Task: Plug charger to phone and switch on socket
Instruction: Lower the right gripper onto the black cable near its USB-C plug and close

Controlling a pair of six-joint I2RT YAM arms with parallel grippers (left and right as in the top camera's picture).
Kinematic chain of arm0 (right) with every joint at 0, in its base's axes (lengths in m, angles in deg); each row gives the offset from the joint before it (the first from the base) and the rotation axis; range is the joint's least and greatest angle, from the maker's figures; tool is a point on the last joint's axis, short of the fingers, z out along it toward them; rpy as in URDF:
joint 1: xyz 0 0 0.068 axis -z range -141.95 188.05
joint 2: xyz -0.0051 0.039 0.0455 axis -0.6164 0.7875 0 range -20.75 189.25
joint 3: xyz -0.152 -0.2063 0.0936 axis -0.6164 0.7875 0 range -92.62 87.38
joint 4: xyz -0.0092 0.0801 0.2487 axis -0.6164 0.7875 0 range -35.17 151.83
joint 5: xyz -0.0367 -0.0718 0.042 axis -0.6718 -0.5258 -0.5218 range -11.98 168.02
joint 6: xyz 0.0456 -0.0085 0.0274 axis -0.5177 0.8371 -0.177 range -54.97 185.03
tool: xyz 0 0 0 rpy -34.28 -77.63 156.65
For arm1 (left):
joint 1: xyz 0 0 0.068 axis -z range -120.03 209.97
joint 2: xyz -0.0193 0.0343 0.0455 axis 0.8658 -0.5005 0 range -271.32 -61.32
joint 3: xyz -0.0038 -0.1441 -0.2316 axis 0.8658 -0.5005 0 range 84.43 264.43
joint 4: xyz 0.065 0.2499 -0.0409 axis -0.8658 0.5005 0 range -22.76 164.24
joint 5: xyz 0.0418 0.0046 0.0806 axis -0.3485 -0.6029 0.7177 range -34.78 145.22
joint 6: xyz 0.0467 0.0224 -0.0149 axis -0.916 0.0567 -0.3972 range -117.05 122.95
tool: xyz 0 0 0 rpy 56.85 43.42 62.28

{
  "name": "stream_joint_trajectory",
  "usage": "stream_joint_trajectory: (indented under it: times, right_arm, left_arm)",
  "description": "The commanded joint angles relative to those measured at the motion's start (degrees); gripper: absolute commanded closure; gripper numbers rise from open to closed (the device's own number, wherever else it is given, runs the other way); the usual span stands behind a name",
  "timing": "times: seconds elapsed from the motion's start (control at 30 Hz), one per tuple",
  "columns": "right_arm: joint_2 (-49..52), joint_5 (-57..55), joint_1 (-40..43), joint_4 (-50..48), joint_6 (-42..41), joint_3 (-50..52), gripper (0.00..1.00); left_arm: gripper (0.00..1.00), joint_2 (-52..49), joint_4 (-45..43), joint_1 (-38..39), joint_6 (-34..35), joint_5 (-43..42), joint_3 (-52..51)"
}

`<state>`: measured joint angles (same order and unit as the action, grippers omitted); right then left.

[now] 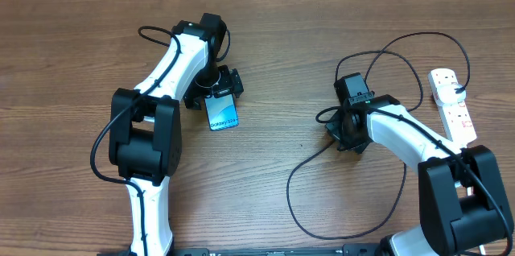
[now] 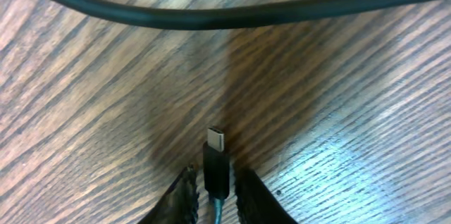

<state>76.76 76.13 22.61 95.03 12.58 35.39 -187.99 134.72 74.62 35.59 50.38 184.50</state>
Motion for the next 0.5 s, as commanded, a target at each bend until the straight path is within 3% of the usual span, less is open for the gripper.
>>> stream_joint_trajectory:
  times: [0.0, 0.23, 0.47]
  right_arm:
    - [1.8, -0.3, 0.1, 1.3, 0.0, 0.7, 0.77]
    - [1.8, 0.5, 0.1, 2.8, 0.2, 0.7, 0.76]
    - [1.8, 1.2, 0.1, 3.2, 0.4, 0.7, 0.88]
  left_arm:
    - [0.0, -0.5, 0.0, 0.5, -1.0, 0.8, 1.2]
    - [0.0, -0.5, 0.0, 0.5, -1.0, 0.8, 1.2]
    - [0.0, -0.5, 0.0, 0.5, -1.0, 0.8, 1.2]
